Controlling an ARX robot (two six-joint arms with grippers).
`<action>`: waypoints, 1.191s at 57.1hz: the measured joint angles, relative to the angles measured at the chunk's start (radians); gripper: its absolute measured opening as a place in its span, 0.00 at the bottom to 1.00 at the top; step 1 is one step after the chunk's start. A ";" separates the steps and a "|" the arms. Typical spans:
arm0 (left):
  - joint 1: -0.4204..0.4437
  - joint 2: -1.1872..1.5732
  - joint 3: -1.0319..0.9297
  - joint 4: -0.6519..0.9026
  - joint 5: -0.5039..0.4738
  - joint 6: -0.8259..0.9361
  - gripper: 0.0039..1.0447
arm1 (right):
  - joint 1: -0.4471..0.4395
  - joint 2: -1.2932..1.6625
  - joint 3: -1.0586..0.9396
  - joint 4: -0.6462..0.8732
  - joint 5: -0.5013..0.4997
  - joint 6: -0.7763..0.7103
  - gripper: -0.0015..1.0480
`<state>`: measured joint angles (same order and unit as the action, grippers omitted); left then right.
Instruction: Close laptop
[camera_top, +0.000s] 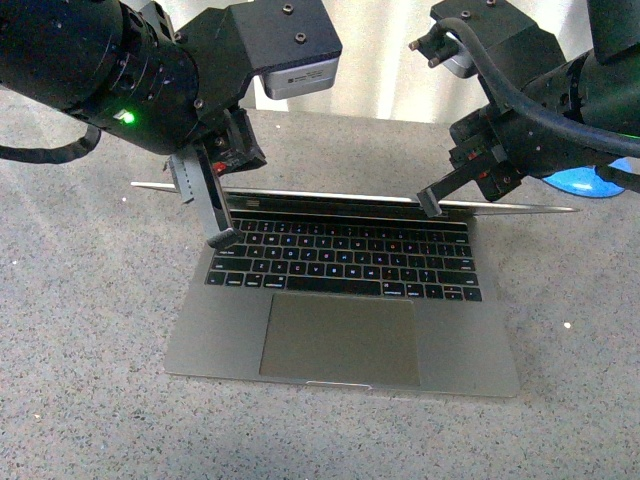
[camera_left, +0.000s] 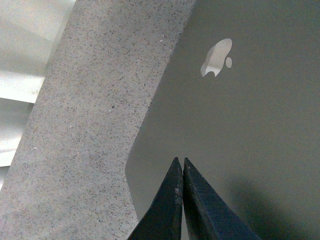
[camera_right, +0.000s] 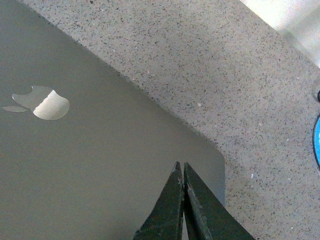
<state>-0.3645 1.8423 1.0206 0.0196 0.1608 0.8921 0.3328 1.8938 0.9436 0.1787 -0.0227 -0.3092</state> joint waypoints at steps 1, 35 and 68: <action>0.000 0.000 -0.001 0.000 0.000 0.000 0.03 | 0.000 0.000 -0.002 0.001 0.000 0.002 0.01; -0.023 -0.011 -0.079 0.021 0.003 -0.015 0.03 | 0.004 0.000 -0.093 0.061 0.004 0.055 0.01; -0.045 -0.011 -0.114 0.075 0.007 -0.045 0.03 | 0.011 0.000 -0.150 0.107 0.007 0.091 0.01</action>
<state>-0.4091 1.8313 0.9062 0.0948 0.1677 0.8467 0.3439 1.8938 0.7940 0.2855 -0.0158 -0.2184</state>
